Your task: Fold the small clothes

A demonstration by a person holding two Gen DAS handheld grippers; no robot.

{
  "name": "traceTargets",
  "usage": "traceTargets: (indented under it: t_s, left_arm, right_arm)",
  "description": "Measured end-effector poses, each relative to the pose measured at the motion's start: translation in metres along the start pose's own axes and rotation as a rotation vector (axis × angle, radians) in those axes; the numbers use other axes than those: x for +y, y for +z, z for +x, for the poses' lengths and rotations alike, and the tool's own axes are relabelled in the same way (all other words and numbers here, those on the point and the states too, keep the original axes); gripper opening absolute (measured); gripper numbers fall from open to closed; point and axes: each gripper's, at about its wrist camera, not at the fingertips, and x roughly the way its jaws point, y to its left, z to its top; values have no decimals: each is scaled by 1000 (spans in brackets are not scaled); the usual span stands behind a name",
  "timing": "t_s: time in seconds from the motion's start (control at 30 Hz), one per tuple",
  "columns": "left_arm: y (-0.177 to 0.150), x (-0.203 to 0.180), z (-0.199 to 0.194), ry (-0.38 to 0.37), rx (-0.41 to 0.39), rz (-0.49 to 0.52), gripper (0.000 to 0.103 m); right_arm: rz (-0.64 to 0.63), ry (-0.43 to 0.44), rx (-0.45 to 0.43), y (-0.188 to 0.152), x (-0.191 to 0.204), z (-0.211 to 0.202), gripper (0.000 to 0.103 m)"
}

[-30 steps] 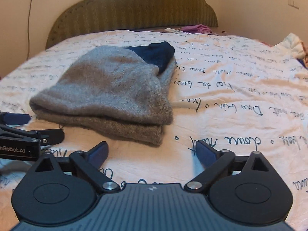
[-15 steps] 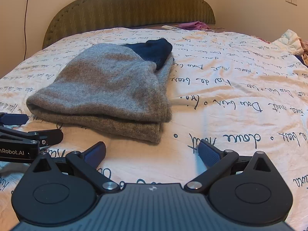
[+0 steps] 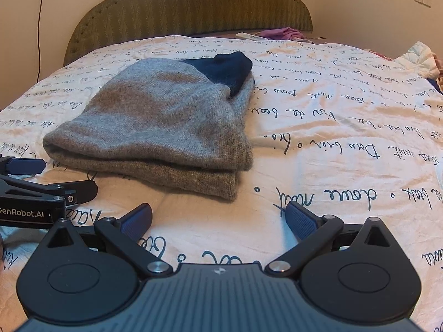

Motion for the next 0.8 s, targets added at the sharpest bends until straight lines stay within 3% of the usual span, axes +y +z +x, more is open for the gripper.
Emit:
traceTargets:
  t_s: [0.8]
  left_arm:
    - [1,0,0,1,1,1,103]
  right_arm:
    - [17,-7,-17,-2,-1,-3,103]
